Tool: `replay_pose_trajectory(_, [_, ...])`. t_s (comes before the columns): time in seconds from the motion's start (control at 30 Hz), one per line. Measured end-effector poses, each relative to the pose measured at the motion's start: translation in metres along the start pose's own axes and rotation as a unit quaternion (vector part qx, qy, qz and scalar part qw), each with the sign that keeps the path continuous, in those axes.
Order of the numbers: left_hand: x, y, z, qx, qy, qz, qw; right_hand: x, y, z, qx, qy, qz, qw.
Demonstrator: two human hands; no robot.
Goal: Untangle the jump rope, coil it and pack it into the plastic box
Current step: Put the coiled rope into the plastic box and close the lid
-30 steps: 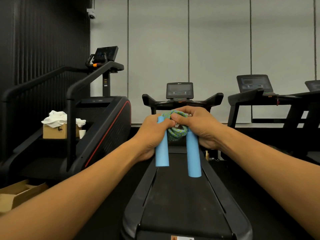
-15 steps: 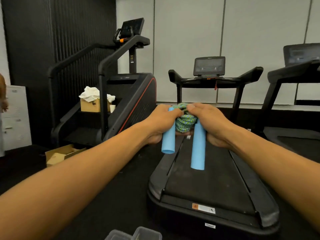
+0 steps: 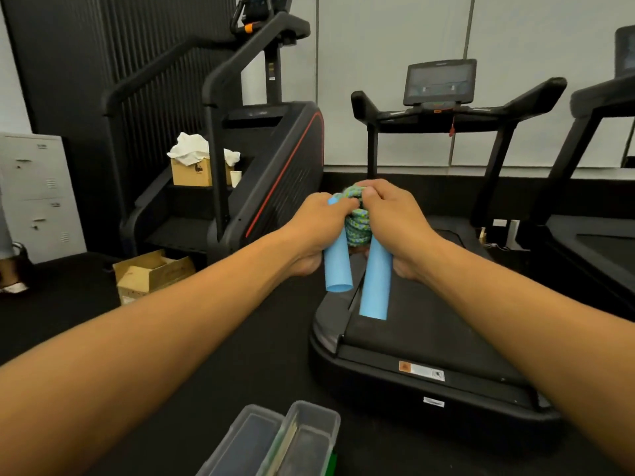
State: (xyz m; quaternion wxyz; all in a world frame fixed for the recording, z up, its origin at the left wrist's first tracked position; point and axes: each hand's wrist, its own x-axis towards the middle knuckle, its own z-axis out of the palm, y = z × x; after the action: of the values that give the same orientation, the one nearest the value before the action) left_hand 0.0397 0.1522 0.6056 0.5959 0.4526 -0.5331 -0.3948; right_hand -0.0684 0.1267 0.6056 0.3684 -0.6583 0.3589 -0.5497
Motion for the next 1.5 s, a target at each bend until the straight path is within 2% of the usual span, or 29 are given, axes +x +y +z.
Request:
replay_pose_trajectory(0.1, [-0.009,-0.019,-0.011,-0.008,-0.002,0.023,1.0,-0.01,0.014,0.016,0.003,-0.001,-0.009,1.0])
replay_pose_trajectory(0.3, [-0.022,-0.051,-0.039,-0.04,-0.02,0.0,0.999,-0.03,0.043,0.046,0.041,-0.003,0.024,0.999])
replay_pose_trajectory(0.4, [-0.022,-0.075,-0.052,-0.033,-0.014,-0.035,0.999,-0.032,0.068,0.061,0.049,-0.007,0.048,0.998])
replay_pose_trajectory(0.53, [-0.015,-0.116,-0.073,-0.011,-0.012,-0.093,0.996,-0.037,0.106,0.08,0.076,-0.033,0.123,0.989])
replay_pose_trajectory(0.83, [0.011,-0.25,-0.094,0.026,-0.02,-0.192,0.981,-0.041,0.238,0.117,0.002,-0.027,0.216,0.976])
replay_pose_trajectory(1.17, [0.02,-0.394,-0.09,0.024,-0.05,-0.322,0.945,-0.07,0.381,0.128,-0.037,-0.01,0.331,0.943])
replay_pose_trajectory(1.4, [0.015,-0.462,-0.103,-0.043,-0.011,-0.444,0.895,-0.09,0.457,0.157,-0.063,-0.019,0.393,0.917])
replay_pose_trajectory(1.5, [0.014,-0.485,-0.114,-0.037,-0.008,-0.468,0.883,-0.098,0.48,0.169,-0.063,-0.021,0.411,0.909])
